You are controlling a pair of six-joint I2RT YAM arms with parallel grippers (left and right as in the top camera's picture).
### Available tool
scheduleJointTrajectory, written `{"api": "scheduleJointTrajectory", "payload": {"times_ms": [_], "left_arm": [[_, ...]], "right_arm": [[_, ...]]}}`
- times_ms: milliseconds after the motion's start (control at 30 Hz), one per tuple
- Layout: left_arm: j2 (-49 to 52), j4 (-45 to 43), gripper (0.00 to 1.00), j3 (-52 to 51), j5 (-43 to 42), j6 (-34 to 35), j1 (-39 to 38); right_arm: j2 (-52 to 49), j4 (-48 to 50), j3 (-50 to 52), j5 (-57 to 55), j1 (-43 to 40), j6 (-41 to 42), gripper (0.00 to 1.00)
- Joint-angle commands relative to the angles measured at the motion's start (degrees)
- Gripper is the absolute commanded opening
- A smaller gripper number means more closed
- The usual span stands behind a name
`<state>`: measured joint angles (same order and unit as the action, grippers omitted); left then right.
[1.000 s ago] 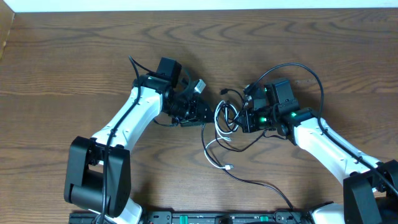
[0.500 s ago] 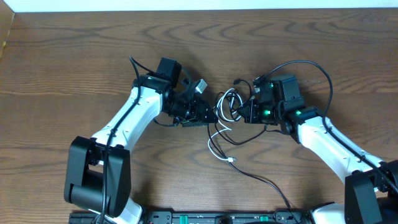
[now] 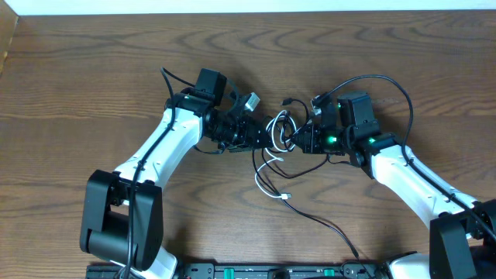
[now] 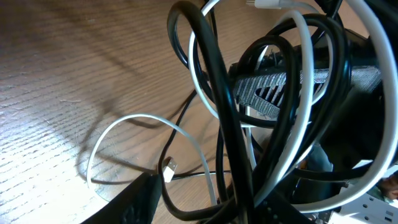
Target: Untangle cables
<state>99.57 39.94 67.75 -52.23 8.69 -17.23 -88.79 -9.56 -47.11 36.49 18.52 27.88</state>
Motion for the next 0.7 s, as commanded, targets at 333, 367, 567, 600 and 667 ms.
{"api": "scheduleJointTrajectory", "payload": {"times_ms": [333, 367, 567, 600, 667], "left_arm": [[-1.09, 4.28, 0.43, 0.59, -0.68, -3.65, 0.39], [-1.09, 4.66, 0.44, 0.59, -0.68, -4.02, 0.39], [-1.09, 4.79, 0.44, 0.59, -0.66, -5.66, 0.39], [-1.09, 4.79, 0.44, 0.59, -0.55, -5.73, 0.39], [-1.09, 4.59, 0.44, 0.59, 0.70, -5.68, 0.39]], "right_arm": [[-0.26, 0.22, 0.09, 0.33, -2.01, 0.85, 0.01], [-0.26, 0.39, 0.09, 0.35, -2.25, 1.09, 0.01], [-0.26, 4.33, 0.09, 5.70, -2.36, 2.08, 0.01], [-0.26, 4.85, 0.09, 6.23, -2.36, 2.51, 0.01], [-0.26, 5.57, 0.09, 7.28, -2.36, 3.50, 0.01]]}}
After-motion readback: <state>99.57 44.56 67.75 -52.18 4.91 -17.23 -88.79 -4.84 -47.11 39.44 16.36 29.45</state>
